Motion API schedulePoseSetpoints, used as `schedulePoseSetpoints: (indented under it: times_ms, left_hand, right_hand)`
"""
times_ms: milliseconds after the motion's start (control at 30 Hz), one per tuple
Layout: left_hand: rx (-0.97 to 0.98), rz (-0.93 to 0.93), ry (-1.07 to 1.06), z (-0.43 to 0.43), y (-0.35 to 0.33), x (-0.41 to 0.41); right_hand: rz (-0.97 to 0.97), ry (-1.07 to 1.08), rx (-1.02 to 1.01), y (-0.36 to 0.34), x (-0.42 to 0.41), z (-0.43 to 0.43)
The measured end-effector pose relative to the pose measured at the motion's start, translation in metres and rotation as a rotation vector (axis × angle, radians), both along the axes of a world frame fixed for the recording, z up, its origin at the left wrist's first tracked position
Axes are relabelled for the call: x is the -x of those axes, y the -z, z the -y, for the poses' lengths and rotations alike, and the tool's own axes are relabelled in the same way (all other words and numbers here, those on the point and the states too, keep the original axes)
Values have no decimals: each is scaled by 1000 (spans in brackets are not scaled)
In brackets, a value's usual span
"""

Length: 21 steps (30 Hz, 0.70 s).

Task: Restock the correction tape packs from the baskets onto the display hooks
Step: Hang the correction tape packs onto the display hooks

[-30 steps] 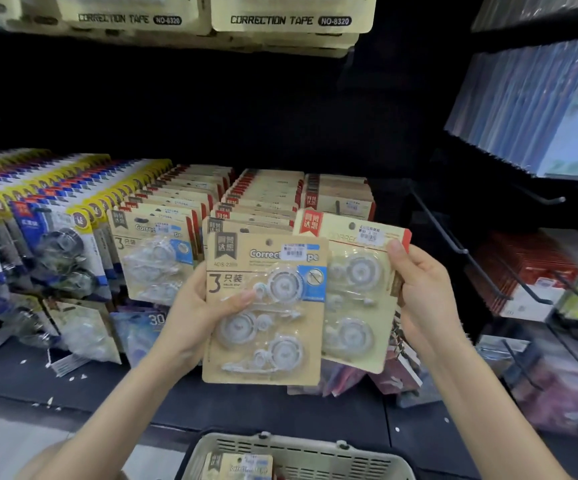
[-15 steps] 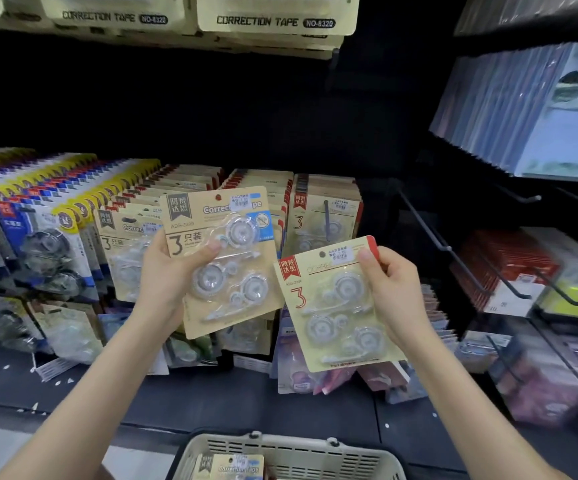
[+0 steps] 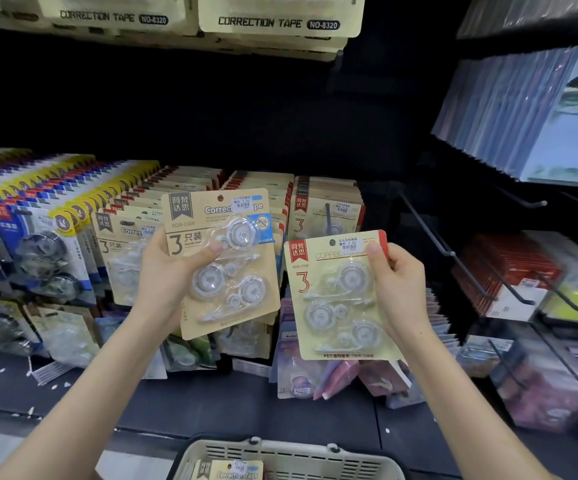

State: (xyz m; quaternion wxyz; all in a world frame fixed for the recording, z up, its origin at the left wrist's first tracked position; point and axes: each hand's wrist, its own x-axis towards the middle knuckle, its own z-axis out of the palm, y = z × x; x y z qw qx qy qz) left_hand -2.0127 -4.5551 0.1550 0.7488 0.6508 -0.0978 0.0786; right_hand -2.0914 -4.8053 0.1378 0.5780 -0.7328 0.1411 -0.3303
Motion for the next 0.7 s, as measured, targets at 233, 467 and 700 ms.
schedulePoseSetpoints:
  times_ms: [233,467,700]
  left_hand:
    - [-50,43,33,3,-4,-1]
    - [-58,87,42,6,-13,-5]
    - [-77,85,34,10,-16,-13]
  right_hand:
    - [-46,-24,-143,11,-18,7]
    - [-88,-104,-428,20,-79,30]
    - [-63,-47,-410,23,-121,43]
